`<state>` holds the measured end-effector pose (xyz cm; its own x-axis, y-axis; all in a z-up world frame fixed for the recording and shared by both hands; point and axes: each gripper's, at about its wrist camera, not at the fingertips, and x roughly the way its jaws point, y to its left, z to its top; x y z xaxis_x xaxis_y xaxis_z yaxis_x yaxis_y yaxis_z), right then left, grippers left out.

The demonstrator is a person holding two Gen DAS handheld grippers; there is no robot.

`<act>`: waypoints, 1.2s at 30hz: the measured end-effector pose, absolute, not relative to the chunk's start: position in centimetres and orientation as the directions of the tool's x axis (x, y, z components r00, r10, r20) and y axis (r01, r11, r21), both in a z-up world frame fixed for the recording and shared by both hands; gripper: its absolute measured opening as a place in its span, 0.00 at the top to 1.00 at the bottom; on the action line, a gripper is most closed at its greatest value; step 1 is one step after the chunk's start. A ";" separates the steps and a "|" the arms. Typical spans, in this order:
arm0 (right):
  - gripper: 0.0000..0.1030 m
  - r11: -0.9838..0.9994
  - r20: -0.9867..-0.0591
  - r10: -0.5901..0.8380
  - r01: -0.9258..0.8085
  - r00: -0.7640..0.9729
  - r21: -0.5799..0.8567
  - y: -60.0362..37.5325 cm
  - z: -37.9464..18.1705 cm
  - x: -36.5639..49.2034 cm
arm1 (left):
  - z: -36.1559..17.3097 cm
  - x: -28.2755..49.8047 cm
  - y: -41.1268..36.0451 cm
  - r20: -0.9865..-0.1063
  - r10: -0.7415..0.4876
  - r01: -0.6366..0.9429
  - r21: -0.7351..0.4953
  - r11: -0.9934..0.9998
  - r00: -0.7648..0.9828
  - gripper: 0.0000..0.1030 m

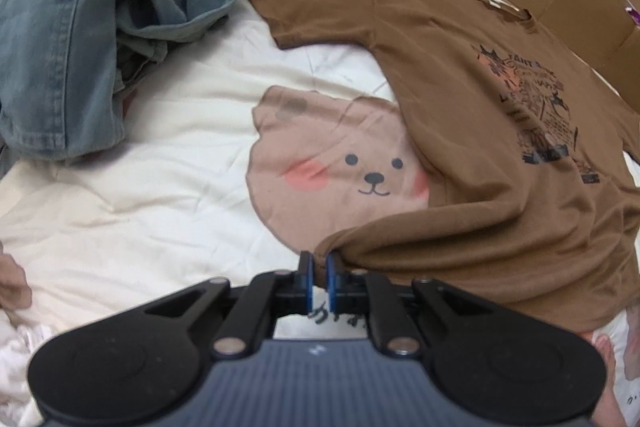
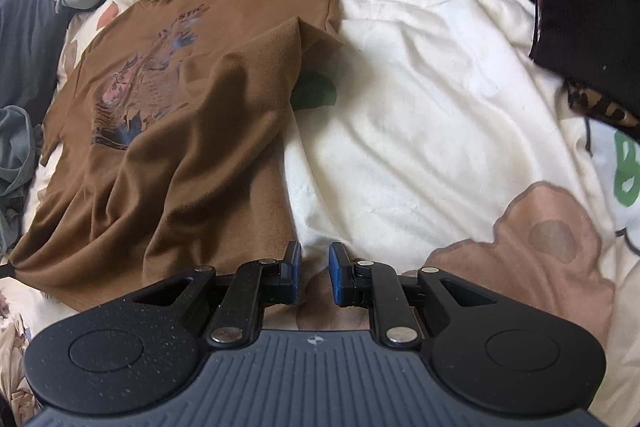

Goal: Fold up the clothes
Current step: 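Pinch the T-shirt hem with the left tool while the right tool pinches beside it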

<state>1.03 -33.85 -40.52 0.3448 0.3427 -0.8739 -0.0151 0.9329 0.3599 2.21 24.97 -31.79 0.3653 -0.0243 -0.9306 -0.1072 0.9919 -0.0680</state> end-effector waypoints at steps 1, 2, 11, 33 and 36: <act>0.85 0.932 -0.873 0.345 -0.018 0.343 0.362 -33.6 -40.7 1.0 | -31.9 2.5 24.9 -0.932 -0.022 -0.102 -0.063 0.993 0.362 0.93; 0.85 0.932 -0.873 0.348 -0.022 0.341 0.363 -33.4 -40.8 0.9 | -31.9 2.7 24.8 -0.933 -0.021 -0.097 -0.060 0.993 0.360 0.93; 0.85 0.922 -0.871 0.377 -0.040 0.315 0.385 -31.4 -42.4 -0.3 | -31.8 3.4 24.4 -0.937 -0.012 -0.086 -0.045 0.995 0.348 0.93; 0.98 0.953 -0.890 0.302 -0.112 0.341 0.281 -34.2 -36.0 -1.7 | -30.5 0.8 22.2 -0.941 -0.111 -0.078 -0.143 0.987 0.321 0.93; 0.98 0.962 -0.898 0.272 -0.112 0.345 0.248 -35.4 -35.2 -2.4 | -30.7 -0.1 21.4 -0.939 -0.151 -0.069 -0.180 0.981 0.310 0.93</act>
<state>-2.42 -35.36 -35.23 0.3454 0.2718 -0.8983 -0.1122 0.9622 0.2480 -0.15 21.39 -30.68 0.3100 -0.1505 -0.9388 -0.0692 0.9812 -0.1802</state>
